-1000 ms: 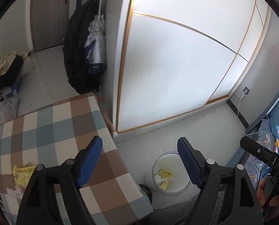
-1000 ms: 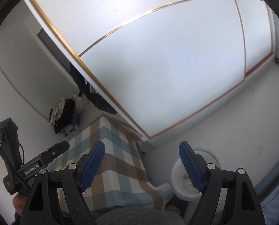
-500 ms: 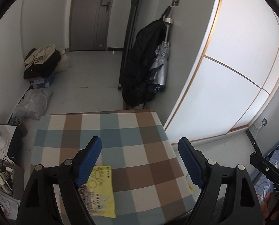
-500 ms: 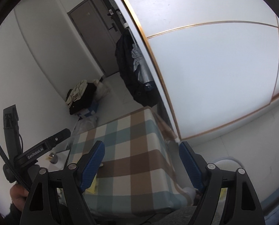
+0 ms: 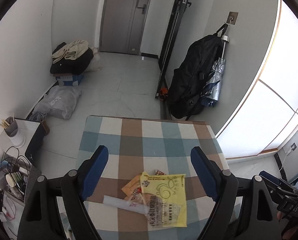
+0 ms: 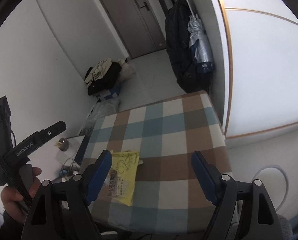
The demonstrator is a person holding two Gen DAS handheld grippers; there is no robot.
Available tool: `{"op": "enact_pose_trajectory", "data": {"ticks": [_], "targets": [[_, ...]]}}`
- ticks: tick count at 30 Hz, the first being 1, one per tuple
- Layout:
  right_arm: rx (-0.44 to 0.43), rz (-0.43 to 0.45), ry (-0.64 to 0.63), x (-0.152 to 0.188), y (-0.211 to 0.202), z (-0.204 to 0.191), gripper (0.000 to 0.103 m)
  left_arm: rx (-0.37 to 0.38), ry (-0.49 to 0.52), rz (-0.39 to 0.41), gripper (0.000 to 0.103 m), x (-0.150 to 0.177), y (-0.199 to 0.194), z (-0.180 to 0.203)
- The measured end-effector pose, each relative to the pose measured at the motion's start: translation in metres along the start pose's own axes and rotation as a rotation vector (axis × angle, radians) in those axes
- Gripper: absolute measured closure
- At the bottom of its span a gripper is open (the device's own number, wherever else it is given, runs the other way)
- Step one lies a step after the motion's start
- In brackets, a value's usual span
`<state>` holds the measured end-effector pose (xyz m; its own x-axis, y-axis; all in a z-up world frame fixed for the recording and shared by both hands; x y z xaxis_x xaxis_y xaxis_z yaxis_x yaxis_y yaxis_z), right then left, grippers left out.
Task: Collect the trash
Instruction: 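Grasp the large yellow printed plastic bag with the right tool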
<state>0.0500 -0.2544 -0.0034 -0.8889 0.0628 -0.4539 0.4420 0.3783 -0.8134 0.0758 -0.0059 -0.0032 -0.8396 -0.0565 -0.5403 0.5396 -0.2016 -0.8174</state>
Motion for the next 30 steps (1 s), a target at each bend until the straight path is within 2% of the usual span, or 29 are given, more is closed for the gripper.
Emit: {"op": "enact_pose_trajectory", "data": {"ticks": [2,9,13,18,24,30], "targets": [[0.007,-0.026,-0.016,0.001,0.016,-0.011,0.021,-0.034,-0.007,-0.002,0.021,0.004,0.006,-0.013],[0.049,-0.152,-0.047,0.005,0.071,-0.037,0.021,-0.024,-0.111,-0.05,0.021,0.011,0.017,-0.059],[0.078,-0.212,-0.063,0.01,0.098,-0.05,0.021,-0.07,-0.161,-0.093,0.021,0.011,0.024,-0.077],[0.114,-0.243,-0.111,0.014,0.122,-0.066,0.021,0.006,-0.269,-0.12,0.021,0.012,0.026,-0.102],[0.165,-0.272,-0.139,0.022,0.144,-0.071,0.021,0.026,-0.293,-0.141,0.021,0.015,0.029,-0.112],[0.143,-0.281,-0.163,0.031,0.151,-0.073,0.023,0.044,-0.311,-0.17,0.021,0.017,0.034,-0.119]]}}
Point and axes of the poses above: each gripper's, at about its wrist camera, not at the fingertips, and y roughly the way its jaws point, z to its right, x to its underside, the point moved 1 cm from there along y, roughly the way its jaws point, and after that the axes turned 13 degrees about -z, right-handed, at the moved point
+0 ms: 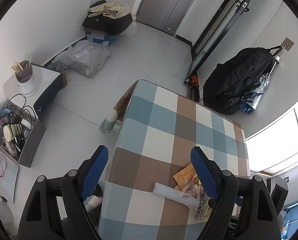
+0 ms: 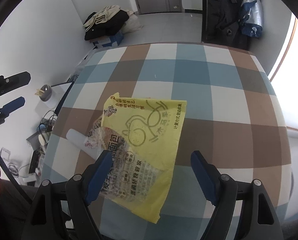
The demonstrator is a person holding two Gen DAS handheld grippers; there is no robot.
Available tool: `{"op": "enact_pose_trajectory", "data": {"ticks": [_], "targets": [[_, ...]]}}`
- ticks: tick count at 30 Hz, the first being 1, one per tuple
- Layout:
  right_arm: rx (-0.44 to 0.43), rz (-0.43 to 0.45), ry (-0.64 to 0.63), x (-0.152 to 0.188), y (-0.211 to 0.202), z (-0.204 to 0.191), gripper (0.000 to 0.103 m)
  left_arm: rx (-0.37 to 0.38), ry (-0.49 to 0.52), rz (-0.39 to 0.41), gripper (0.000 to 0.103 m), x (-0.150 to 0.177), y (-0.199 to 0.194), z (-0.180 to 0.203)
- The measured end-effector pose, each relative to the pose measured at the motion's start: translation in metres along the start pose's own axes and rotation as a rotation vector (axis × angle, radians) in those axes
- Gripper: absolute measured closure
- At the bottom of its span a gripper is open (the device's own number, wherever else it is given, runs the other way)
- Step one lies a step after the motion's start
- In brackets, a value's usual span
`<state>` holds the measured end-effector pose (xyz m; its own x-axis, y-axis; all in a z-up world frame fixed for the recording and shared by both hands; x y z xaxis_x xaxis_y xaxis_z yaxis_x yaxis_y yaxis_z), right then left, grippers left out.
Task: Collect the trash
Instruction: 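Grasp the large yellow printed plastic bag with the right tool, then grasp the white foam piece with the left tool while the right tool lifts the yellow bag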
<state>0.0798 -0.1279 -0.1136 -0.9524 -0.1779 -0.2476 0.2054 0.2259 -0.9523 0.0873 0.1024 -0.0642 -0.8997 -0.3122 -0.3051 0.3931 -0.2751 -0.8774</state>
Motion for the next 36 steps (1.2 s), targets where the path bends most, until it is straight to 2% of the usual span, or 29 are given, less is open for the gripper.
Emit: {"op": "enact_pose_trajectory", "data": {"ticks": [2,5,7,9,16,24,31,36], "targets": [[-0.004,0.008,0.0,0.0,0.0,0.001,0.028,0.007,-0.004,-0.009,0.021,-0.001,0.002,0.0],[-0.01,0.011,0.006,0.0,0.0,0.003,0.042,0.005,-0.002,-0.02,0.021,0.0,0.004,0.001],[-0.004,0.001,0.005,0.0,0.002,0.004,0.055,0.002,0.004,-0.022,0.021,0.001,0.005,0.001],[-0.016,-0.004,0.01,0.001,0.003,0.007,0.06,-0.005,0.008,-0.024,0.021,0.001,0.007,0.002],[-0.038,0.027,0.009,0.003,-0.007,0.012,0.092,0.004,-0.012,-0.053,0.021,0.001,0.016,-0.001],[-0.113,0.07,0.035,0.008,-0.023,0.021,0.099,-0.005,0.004,-0.056,0.021,0.006,0.02,0.002],[-0.187,0.15,0.057,0.014,-0.05,0.032,0.1,-0.03,0.053,-0.066,0.021,0.013,0.026,0.011],[-0.227,0.204,0.085,0.02,-0.069,0.044,0.101,-0.011,0.097,-0.077,0.021,0.022,0.026,0.021]]}}
Point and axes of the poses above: each gripper's, at about its wrist camera, not at the fingertips, and y roughly the way its jaws point, z to its right, x to its underside, the point moved 1 cm from there along y, roughly the way its jaws point, and after that the axes turned 13 degrees about -z, right-handed, at the moved point
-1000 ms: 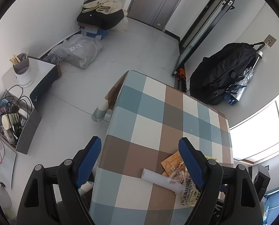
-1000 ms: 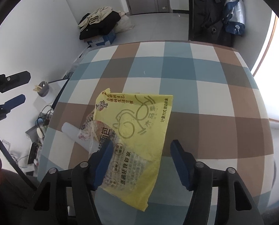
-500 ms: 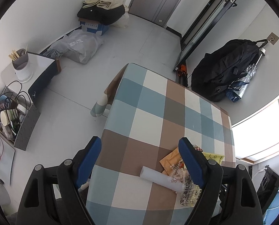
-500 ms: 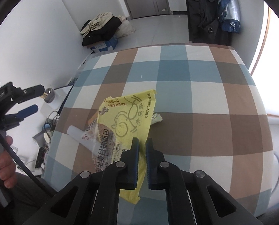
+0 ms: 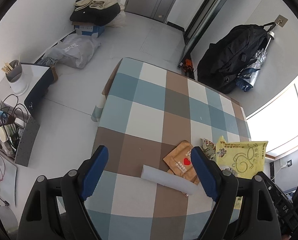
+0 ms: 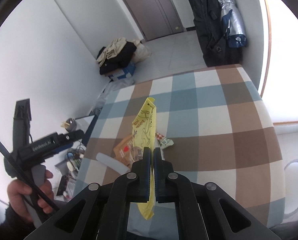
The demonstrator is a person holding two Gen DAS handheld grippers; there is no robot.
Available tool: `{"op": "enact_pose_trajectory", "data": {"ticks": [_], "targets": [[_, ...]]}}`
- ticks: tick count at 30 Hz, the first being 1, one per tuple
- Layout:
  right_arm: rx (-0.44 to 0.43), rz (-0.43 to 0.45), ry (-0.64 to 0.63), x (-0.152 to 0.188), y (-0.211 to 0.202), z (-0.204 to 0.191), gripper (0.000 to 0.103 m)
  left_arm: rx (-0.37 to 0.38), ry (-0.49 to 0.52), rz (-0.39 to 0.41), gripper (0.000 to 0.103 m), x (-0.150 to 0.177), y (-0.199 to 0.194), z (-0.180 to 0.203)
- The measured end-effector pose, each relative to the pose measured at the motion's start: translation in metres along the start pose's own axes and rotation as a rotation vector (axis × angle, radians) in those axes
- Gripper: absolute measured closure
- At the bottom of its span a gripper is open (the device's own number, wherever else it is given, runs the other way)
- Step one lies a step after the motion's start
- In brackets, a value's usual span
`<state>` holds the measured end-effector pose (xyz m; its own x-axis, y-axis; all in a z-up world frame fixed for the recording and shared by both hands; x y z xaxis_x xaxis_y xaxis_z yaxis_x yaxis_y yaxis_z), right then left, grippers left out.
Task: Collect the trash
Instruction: 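Grasp the white foam piece with the left tool while the right tool lifts the yellow bag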
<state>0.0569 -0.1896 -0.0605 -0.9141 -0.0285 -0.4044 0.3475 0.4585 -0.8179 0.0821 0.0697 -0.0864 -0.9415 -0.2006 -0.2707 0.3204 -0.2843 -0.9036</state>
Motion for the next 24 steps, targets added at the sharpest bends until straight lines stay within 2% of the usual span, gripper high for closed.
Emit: {"op": "enact_pose_trajectory", "data": {"ticks": [10,17,24], "targets": [[-0.111,0.106,0.039,0.002,-0.04,0.026,0.101,-0.029,0.088,-0.01,0.021,0.01,0.011,0.028],[-0.122,0.161,0.067,0.004,-0.063,0.048,0.101,-0.039,0.165,-0.018,0.021,0.015,0.02,0.058],[-0.109,0.219,0.127,0.008,-0.087,0.079,0.101,-0.018,0.231,-0.037,0.021,0.017,0.029,0.096]]}}
Point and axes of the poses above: each gripper's, at about its wrist camera, not at the fingertips, and y roughly the way its jaws point, z to its right, x to its underside, the point moved 1 cm from there along y, roughly the way its jaws point, and after that the axes turned 13 degrees about -z, right-handed, at the moved point
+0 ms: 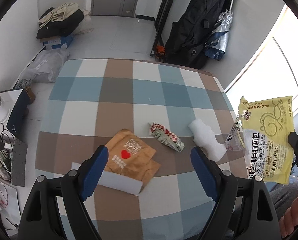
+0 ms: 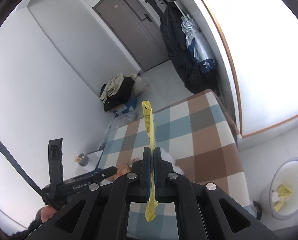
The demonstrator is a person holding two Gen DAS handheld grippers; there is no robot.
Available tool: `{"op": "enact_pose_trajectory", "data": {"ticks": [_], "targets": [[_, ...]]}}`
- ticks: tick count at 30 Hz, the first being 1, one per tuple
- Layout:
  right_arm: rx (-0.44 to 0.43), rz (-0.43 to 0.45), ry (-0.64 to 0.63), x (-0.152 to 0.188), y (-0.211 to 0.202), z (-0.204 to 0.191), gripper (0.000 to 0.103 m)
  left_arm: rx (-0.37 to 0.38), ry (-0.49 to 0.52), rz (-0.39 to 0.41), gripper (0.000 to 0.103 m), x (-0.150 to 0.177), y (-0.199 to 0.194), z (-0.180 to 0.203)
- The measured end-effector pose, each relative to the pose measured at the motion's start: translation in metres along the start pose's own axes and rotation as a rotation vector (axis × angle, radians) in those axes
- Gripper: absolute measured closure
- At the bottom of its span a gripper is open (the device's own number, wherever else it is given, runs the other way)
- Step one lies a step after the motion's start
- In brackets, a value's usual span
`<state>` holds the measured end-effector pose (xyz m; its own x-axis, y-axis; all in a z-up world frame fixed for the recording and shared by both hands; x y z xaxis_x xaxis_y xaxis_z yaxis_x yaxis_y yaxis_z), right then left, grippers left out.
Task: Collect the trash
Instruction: 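Grasp the white foam piece with the left tool while the right tool lifts the yellow bag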
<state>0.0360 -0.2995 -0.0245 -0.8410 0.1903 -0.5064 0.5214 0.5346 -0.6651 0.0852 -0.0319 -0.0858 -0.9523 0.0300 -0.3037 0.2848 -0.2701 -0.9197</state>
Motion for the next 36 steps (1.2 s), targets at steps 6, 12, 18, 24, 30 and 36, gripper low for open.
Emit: {"op": "enact_pose_trajectory", "data": {"ticks": [6,12,18,24,30,36], "targets": [[0.064,0.03,0.036,-0.004,-0.014,0.024,0.101,0.02,0.085,0.001,0.021,-0.01,0.007,0.042],[0.109,0.038,0.044,-0.003,-0.021,0.043,0.101,0.013,0.19,-0.062,0.021,-0.019,0.032,0.083],[0.11,0.033,0.074,-0.003,-0.024,0.06,0.101,-0.052,0.246,-0.118,0.021,-0.024,0.058,0.097],[0.106,0.017,0.09,-0.007,-0.018,0.068,0.101,-0.102,0.269,-0.154,0.021,-0.025,0.073,0.102],[0.104,0.001,0.101,-0.008,-0.013,0.071,0.101,-0.085,0.268,-0.156,0.026,-0.021,0.072,0.098],[0.105,-0.006,0.096,-0.007,-0.009,0.068,0.101,-0.013,0.252,-0.177,0.046,-0.022,0.071,0.099]]}}
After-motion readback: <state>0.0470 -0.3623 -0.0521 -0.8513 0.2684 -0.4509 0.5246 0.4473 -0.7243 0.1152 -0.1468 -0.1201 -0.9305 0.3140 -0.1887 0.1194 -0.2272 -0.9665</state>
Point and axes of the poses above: each gripper's, at about its wrist camera, not at the fingertips, and y roughly the way its jaws point, z to its right, x to its underside, the point moved 1 cm from there along y, roughly the way its jaws point, and after that the axes turned 13 degrees about -z, right-handed, at the moved point
